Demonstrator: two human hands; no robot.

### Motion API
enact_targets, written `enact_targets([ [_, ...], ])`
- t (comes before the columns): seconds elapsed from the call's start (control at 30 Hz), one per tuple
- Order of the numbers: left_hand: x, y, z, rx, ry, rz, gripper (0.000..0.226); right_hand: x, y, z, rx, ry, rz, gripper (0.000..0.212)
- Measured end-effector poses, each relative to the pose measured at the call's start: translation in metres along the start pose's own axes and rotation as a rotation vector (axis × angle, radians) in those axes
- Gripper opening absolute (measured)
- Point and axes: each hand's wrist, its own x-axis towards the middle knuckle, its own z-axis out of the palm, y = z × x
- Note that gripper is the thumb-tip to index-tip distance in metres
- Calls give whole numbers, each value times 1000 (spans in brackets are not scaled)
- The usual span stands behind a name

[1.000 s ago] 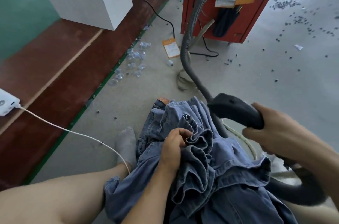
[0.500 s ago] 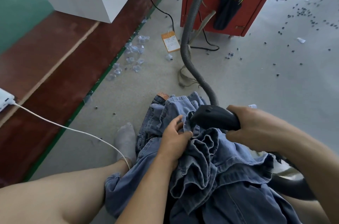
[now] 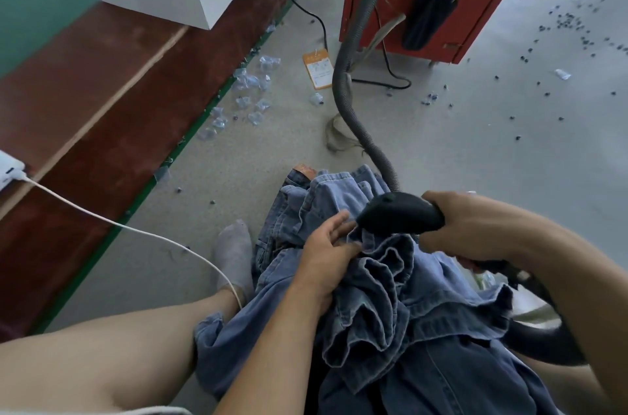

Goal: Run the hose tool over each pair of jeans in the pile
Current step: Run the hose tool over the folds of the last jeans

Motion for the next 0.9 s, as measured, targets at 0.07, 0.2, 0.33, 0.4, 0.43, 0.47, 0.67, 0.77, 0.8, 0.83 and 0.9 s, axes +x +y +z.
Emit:
enact_targets([
  [0.07, 0, -1, -1, 10, -8, 7, 65, 8, -5, 12, 2, 2, 8, 19],
  [0.2, -2, -1, -2, -63, 49, -42, 52, 17, -7, 6, 34, 225, -7, 19],
  [0.33, 2, 4, 1, -22, 107, -68, 37, -1, 6, -20, 170, 263, -12, 20],
  [0.4, 4, 6, 1, 96, 113, -8, 32, -14, 8, -24, 178, 239, -22, 20],
  [0.43, 5, 6, 1, 117, 118, 23, 27, -19, 8, -23, 166, 230, -26, 20],
  [0.47, 5, 7, 1, 107, 123, 43, 21, -24, 7, -21, 148, 221, -32, 20],
  [0.67, 14, 8, 3, 295, 273, 174, 39, -33, 7, -8, 53, 177, -67, 18],
  [0.77, 15, 10, 4, 337, 228, 230, 31, -35, 6, -7, 33, 177, -79, 19],
  [0.8, 12, 10, 6, 278, 160, 214, 35, -35, 7, -6, 25, 177, -80, 18],
  [0.83, 11, 10, 8, 230, 96, 184, 37, -35, 7, -6, 17, 177, -82, 17],
  [0.9, 11, 7, 9, 212, 33, 166, 33, -34, 7, -5, 0, 172, -90, 16],
])
